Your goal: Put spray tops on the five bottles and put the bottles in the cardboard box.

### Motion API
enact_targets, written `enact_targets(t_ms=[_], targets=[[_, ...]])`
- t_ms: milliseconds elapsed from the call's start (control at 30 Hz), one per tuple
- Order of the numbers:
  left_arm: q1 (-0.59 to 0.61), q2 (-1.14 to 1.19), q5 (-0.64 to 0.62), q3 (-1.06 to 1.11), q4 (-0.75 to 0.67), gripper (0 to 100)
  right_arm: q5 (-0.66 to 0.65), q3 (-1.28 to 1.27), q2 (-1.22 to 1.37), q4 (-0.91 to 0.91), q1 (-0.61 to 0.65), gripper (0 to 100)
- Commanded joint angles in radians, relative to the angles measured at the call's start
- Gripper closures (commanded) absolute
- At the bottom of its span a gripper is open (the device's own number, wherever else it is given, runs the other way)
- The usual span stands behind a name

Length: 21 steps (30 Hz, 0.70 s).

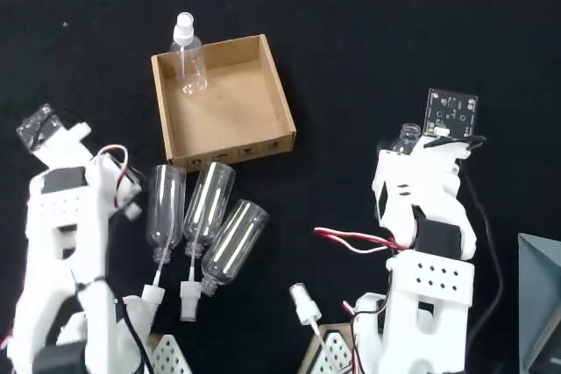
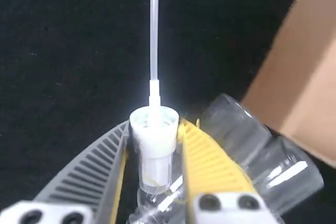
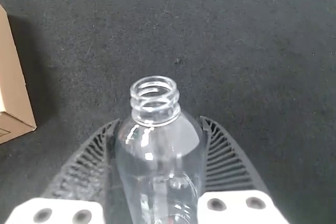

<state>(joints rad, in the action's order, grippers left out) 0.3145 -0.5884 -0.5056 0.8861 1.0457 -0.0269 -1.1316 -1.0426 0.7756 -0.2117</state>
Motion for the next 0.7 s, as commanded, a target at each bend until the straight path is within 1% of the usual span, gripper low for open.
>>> enact_targets(t_ms=[0, 67, 200, 667], targets=[[0.058, 0.083, -0.075, -0.108, -0.011, 91, 0.002, 0.010, -0.028, -0.032, 0.026, 92.1], [0.084, 0.091, -0.097, -0.110, -0.011, 91, 0.002, 0.010, -0.030, -0.032, 0.026, 92.1], [0.096, 0.091, -0.103, -0.114, -0.011, 91, 0.002, 0.010, -0.030, -0.032, 0.026, 92.1], [0.097, 0.091, -0.342, -0.134, -0.011, 91, 0.002, 0.010, -0.031, -0.032, 0.026, 92.1]])
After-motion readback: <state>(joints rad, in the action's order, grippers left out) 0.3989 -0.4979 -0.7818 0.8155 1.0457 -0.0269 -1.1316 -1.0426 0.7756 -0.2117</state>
